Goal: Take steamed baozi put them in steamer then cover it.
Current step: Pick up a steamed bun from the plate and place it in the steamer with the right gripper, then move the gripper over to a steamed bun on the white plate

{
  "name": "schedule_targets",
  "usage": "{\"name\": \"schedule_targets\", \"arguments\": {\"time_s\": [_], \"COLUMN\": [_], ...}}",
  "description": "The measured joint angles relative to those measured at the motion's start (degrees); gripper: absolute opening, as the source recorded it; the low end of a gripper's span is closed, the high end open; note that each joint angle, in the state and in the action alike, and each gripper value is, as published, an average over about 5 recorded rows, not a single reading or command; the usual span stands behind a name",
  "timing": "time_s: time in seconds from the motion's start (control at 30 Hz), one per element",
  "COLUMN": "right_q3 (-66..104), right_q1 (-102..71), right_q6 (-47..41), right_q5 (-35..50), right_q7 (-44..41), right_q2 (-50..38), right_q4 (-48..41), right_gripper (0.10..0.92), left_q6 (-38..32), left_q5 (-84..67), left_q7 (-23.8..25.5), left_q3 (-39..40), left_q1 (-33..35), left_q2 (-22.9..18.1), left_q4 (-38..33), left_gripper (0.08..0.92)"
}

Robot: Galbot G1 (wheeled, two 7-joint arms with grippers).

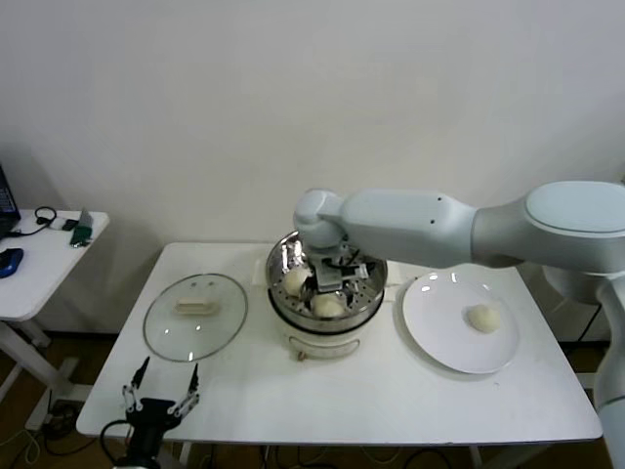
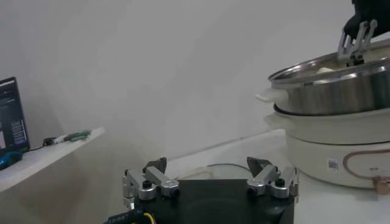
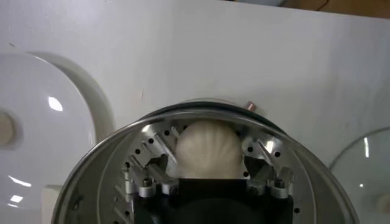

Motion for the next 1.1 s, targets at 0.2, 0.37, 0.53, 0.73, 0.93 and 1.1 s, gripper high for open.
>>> {"name": "schedule_targets", "arguments": {"time_s": [0.2,0.37,0.53,0.73,0.93,1.1], "right_q3": [0.8,-1.1,-6.5,-11.0,-10.3,-7.0], "right_q1": [2.4,6.3,10.9,13.0,10.0,4.7], "right_q6": [-0.9,-3.8,-10.5,-22.2,-32.4,-37.0], "right_q5": [2.0,6.7,13.6,22.7,26.9,26.4], "right_q7": [0.1,1.2,3.4,5.9,7.4,7.6], "right_q2": [-1.8,-4.7,-9.7,-17.7,-25.7,-29.8], "right_q4": [-1.1,-2.3,-2.2,-1.0,-1.8,-4.6], "right_gripper": [0.823,0.823,0.823,0.823,0.823,0.823], "left_q6": [-0.1,0.0,0.4,0.5,0.7,0.9], "left_q5": [0.0,0.0,0.1,0.0,0.0,0.1], "left_q7": [0.0,0.0,0.0,0.0,0.1,0.1], "left_q3": [0.0,0.3,0.9,1.7,2.2,2.0], "left_q1": [0.0,0.2,-0.1,-0.6,-0.7,-0.7], "left_q2": [0.0,0.3,1.1,1.7,2.1,2.4], "left_q4": [-0.1,-0.4,-1.0,-0.9,-1.0,-1.0], "left_gripper": [0.823,0.823,0.823,0.823,0.823,0.823]}}
